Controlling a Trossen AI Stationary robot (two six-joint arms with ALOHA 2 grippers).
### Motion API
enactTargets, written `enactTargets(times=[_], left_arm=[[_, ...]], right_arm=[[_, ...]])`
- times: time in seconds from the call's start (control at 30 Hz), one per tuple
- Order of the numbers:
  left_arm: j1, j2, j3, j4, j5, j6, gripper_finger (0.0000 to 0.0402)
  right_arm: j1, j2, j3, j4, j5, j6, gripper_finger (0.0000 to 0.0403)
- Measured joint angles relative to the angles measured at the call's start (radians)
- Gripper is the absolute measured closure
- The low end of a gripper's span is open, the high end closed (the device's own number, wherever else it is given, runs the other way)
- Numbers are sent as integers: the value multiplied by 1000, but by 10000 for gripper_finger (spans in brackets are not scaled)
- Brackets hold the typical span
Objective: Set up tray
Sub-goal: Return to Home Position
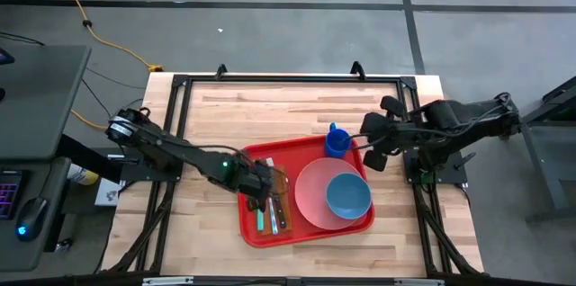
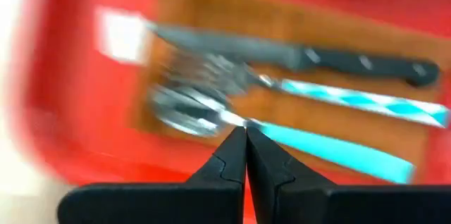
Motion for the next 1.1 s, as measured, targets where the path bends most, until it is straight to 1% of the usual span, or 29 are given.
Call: enactTargets(times=[0.07,0.17,0.23,0.33,0.43,0.53,0.6,0.67,0.73,0.83,0.9,0.97,1.1], left_arm=[[4,-13,68,-87,-103,46,357],[4,-56,141,-143,-283,109,357],[4,-105,152,-173,-375,147,357],[4,-208,132,-195,-468,173,357],[4,-335,71,-239,-538,172,357],[4,-490,-24,-242,-584,165,357],[4,-597,-98,-205,-598,164,357],[-11,-698,-174,-137,-597,196,357],[-40,-791,-250,-66,-605,241,357],[-98,-914,-361,8,-646,284,357],[-141,-985,-431,30,-689,284,357],[-181,-1051,-492,49,-730,280,357],[-248,-1171,-572,79,-786,281,357]], right_arm=[[1,-28,0,24,-13,-11,403],[20,-98,0,64,-6,-11,403],[39,-157,0,90,13,-5,403],[76,-255,0,106,41,1,403],[115,-347,0,106,78,39,403],[152,-416,0,105,126,46,403],[175,-457,0,105,153,49,403],[193,-491,0,102,178,68,403],[208,-517,0,83,214,81,403],[222,-549,-5,61,265,108,403],[227,-577,-42,95,301,107,403],[229,-619,-112,157,329,106,403],[229,-705,-287,346,369,101,403]])
